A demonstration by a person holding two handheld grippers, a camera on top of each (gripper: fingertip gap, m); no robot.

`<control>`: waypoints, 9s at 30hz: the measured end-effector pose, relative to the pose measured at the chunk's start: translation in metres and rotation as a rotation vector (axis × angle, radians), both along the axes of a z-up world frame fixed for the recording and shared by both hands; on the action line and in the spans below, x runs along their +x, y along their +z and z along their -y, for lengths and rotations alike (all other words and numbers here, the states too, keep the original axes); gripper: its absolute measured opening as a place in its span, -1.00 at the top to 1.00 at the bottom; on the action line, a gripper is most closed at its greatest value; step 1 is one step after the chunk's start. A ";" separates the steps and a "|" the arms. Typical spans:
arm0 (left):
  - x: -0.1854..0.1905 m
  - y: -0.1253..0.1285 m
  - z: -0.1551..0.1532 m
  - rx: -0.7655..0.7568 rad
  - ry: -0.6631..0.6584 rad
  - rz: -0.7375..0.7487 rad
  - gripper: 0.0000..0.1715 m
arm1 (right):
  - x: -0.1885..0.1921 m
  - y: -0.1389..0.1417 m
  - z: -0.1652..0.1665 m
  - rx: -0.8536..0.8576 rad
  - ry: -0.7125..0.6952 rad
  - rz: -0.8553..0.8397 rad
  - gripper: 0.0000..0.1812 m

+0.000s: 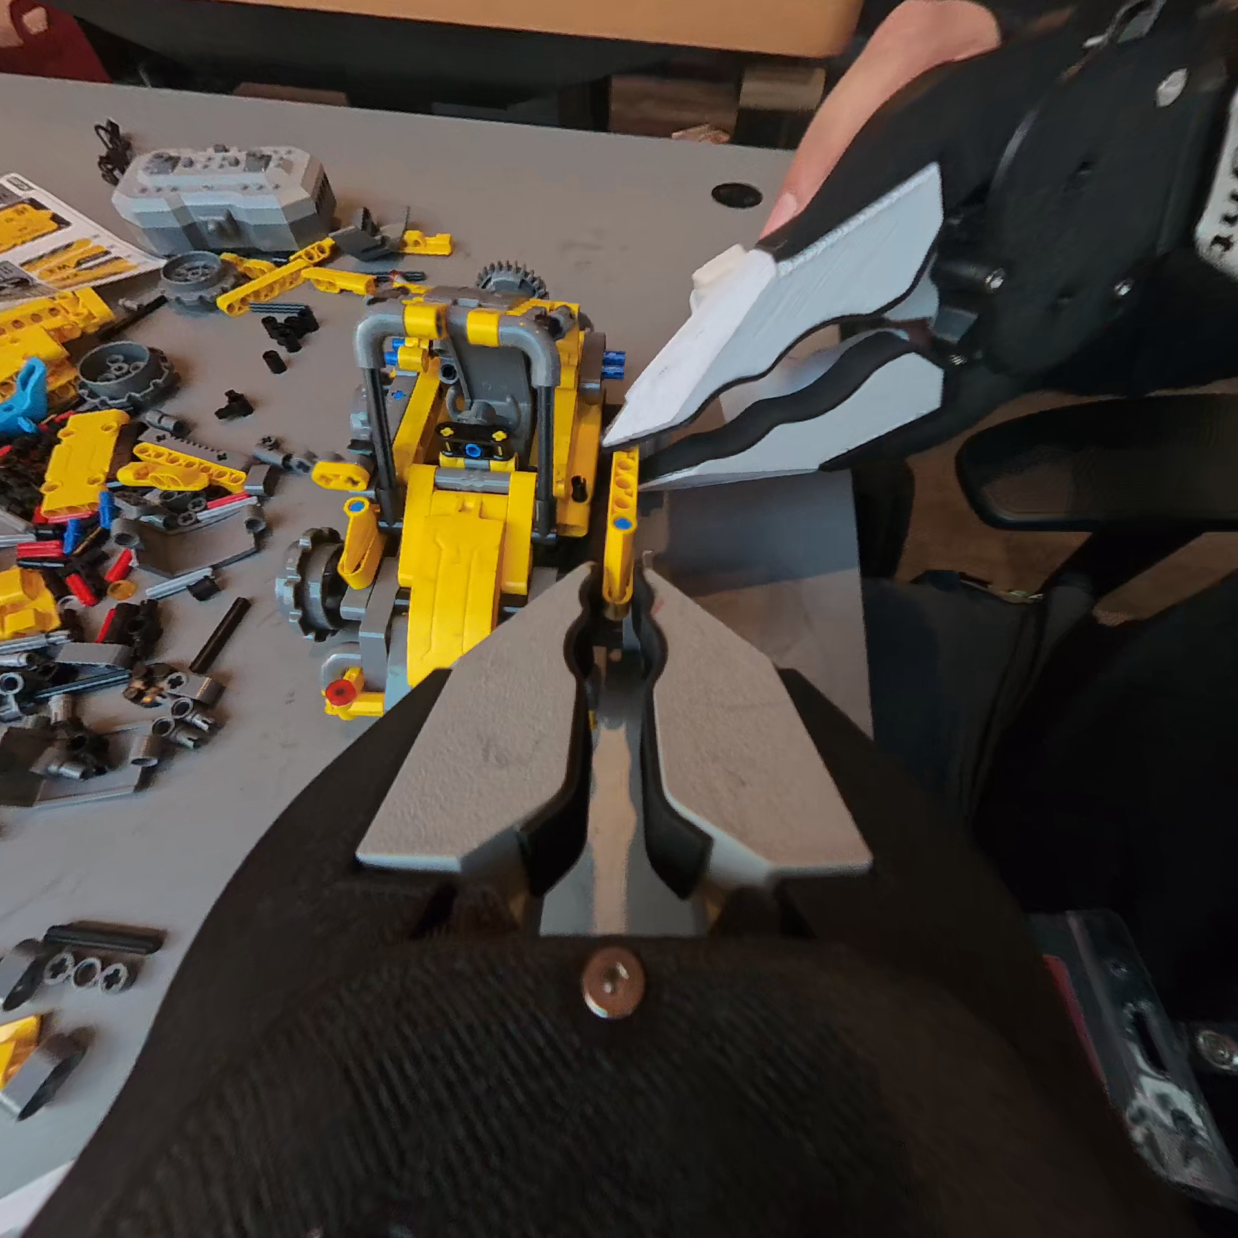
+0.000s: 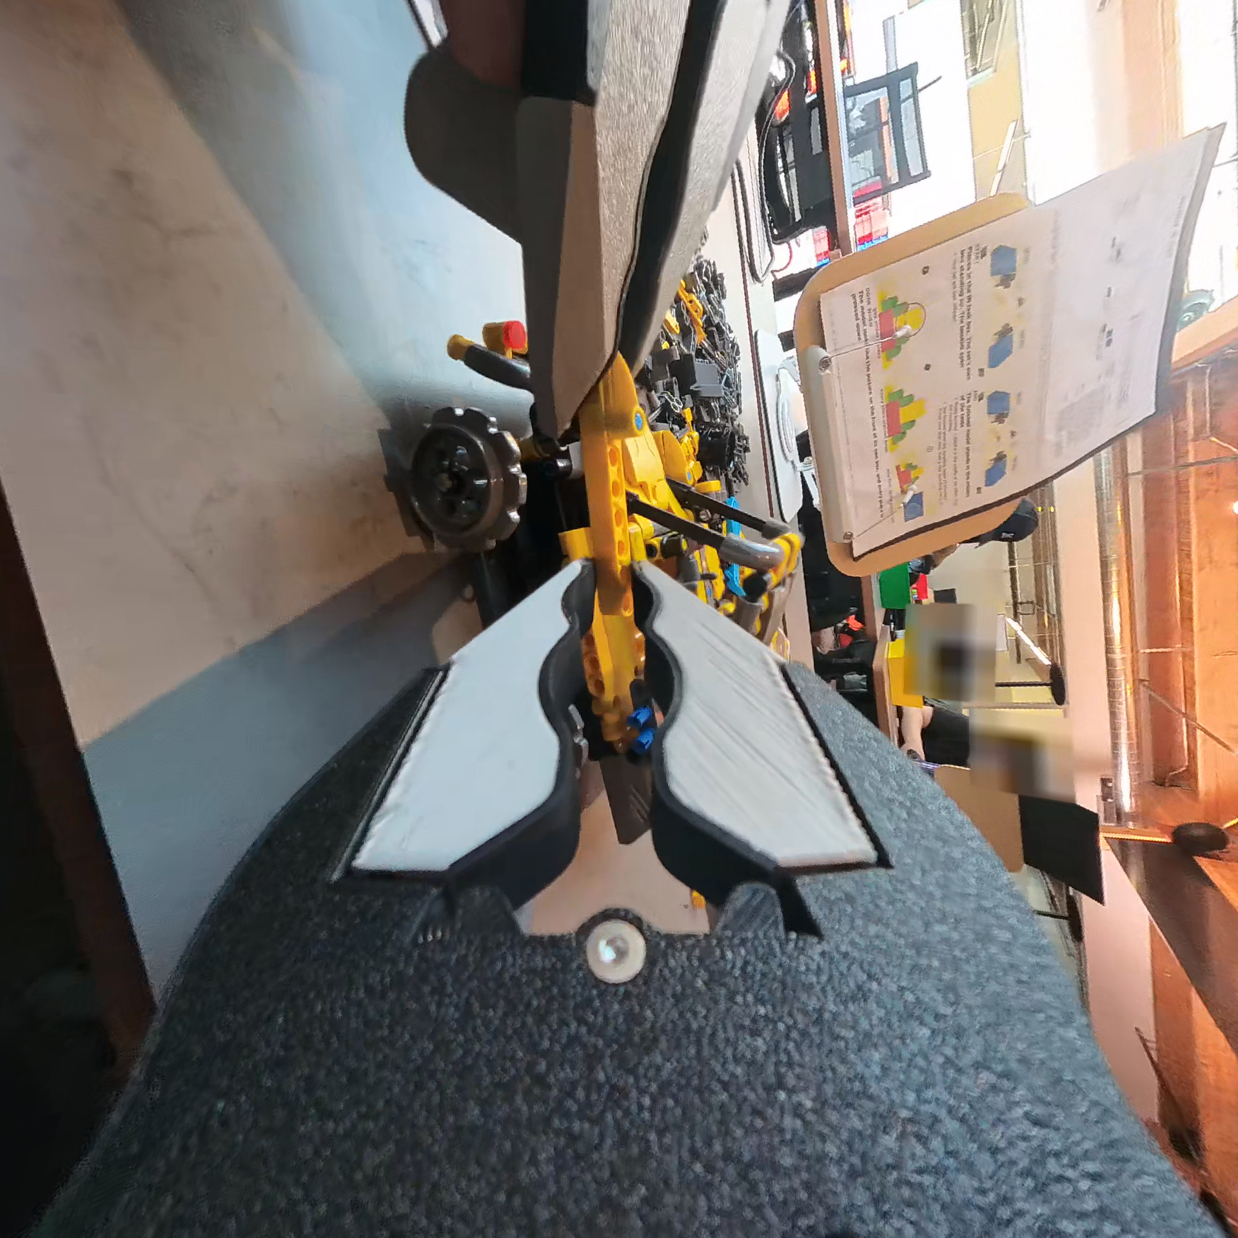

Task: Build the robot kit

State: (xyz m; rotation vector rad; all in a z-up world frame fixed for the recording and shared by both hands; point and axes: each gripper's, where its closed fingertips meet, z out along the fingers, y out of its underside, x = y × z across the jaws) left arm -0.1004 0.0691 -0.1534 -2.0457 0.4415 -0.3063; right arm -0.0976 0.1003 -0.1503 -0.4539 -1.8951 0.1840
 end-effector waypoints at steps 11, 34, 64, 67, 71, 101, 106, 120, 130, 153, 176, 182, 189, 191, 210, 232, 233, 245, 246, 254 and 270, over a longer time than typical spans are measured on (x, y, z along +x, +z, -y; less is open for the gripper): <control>-0.006 0.002 -0.006 0.013 0.033 -0.126 0.96 | 0.002 0.011 -0.009 -0.091 -0.020 -0.037 0.68; -0.007 -0.008 -0.015 -0.024 0.006 -0.032 0.96 | -0.004 -0.006 -0.011 0.018 -0.003 0.009 0.88; -0.006 -0.009 -0.018 0.054 -0.011 -0.064 0.96 | -0.003 -0.005 -0.013 0.003 -0.096 0.112 0.91; -0.006 -0.009 -0.018 0.050 -0.014 -0.054 0.96 | -0.003 -0.004 -0.013 0.006 -0.105 0.112 0.91; -0.005 -0.009 -0.018 0.054 -0.014 -0.062 0.96 | -0.003 -0.003 -0.008 -0.002 -0.093 0.110 0.95; -0.006 -0.008 -0.016 0.055 -0.025 -0.059 0.96 | -0.005 -0.005 -0.010 -0.060 -0.007 0.175 0.88; -0.001 0.001 -0.012 0.057 0.019 -0.006 0.87 | -0.005 -0.005 -0.010 -0.078 0.004 0.195 0.89; -0.017 0.002 -0.017 -0.024 0.050 -0.083 0.95 | -0.006 -0.001 -0.013 -0.084 -0.018 0.200 0.88; -0.023 0.001 -0.014 -0.047 0.074 -0.086 0.95 | -0.009 -0.001 -0.011 -0.102 -0.007 0.181 0.88; -0.026 0.001 -0.008 -0.065 0.060 -0.017 0.94 | -0.008 -0.003 -0.018 -0.126 -0.024 0.162 0.89; -0.021 0.000 -0.014 -0.088 0.048 -0.034 0.96 | -0.005 -0.004 -0.028 -0.137 -0.058 0.156 0.89; -0.017 0.001 -0.018 -0.089 0.048 -0.034 0.96 | -0.002 -0.004 -0.032 -0.104 -0.078 0.165 0.89; -0.015 0.000 -0.020 -0.106 0.044 -0.044 0.96 | 0.001 -0.001 -0.032 -0.059 -0.083 0.154 0.87; -0.015 -0.001 -0.021 -0.111 0.045 -0.046 0.96 | 0.001 0.000 -0.028 -0.060 -0.067 0.153 0.87; -0.015 -0.002 -0.022 -0.101 0.046 0.019 0.95 | -0.009 -0.006 -0.019 0.025 0.000 0.226 0.91; -0.032 0.021 -0.008 -0.043 0.044 -0.003 0.87 | -0.010 -0.009 -0.017 0.155 0.010 0.300 0.90; -0.032 0.018 -0.008 -0.052 0.039 -0.017 0.88 | -0.010 -0.009 -0.017 0.157 0.008 0.301 0.90; -0.026 0.000 -0.010 -0.114 -0.044 -0.096 0.97 | -0.011 -0.008 -0.013 0.183 0.022 0.308 0.87; -0.026 -0.002 -0.009 -0.125 -0.044 -0.091 0.97 | -0.011 -0.009 -0.012 0.188 0.024 0.308 0.87; -0.031 -0.009 -0.005 -0.138 -0.031 -0.064 1.00 | -0.012 -0.009 -0.012 0.190 0.019 0.317 0.86; -0.025 -0.004 -0.012 -0.132 -0.053 -0.124 0.96 | -0.011 -0.010 -0.012 0.195 0.015 0.324 0.84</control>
